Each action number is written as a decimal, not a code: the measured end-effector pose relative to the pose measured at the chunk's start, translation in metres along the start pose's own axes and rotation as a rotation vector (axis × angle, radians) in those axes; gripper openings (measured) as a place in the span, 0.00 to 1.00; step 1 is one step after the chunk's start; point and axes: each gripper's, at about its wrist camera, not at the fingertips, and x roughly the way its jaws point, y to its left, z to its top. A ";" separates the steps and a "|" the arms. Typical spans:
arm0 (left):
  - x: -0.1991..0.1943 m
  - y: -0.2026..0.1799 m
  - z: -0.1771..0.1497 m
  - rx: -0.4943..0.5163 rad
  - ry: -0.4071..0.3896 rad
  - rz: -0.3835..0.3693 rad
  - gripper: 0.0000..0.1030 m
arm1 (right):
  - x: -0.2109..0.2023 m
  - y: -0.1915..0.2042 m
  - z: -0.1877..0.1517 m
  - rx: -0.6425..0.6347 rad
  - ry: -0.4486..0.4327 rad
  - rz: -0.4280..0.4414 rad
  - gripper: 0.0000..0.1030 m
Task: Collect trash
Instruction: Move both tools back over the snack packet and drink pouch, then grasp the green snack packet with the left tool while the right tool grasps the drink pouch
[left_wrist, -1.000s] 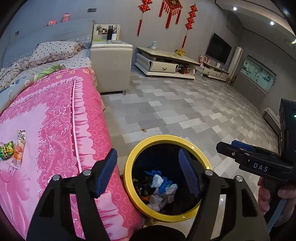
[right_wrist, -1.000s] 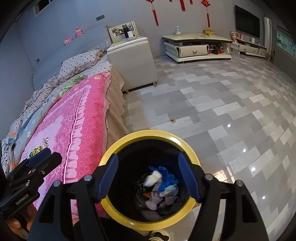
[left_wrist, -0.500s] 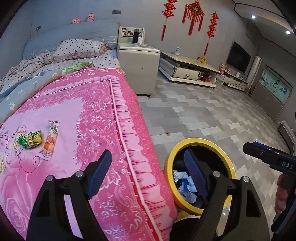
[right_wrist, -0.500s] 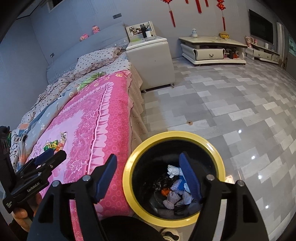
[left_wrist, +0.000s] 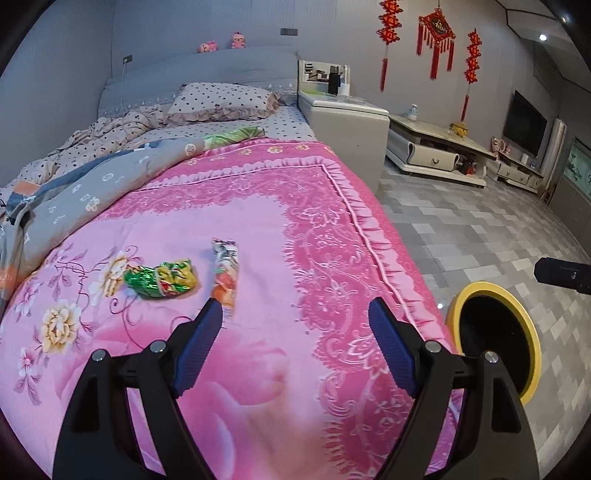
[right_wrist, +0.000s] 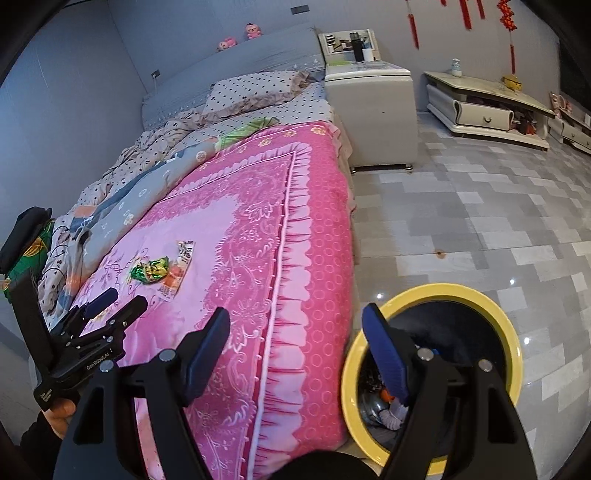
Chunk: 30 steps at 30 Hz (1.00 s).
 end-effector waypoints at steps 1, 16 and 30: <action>0.000 0.013 0.000 0.019 -0.017 0.020 0.75 | 0.007 0.007 0.005 -0.006 0.011 0.018 0.69; 0.044 0.146 0.018 0.211 0.019 0.020 0.76 | 0.148 0.112 0.059 -0.044 0.290 0.199 0.69; 0.121 0.160 0.024 0.438 0.139 -0.046 0.76 | 0.264 0.169 0.091 0.015 0.495 0.245 0.68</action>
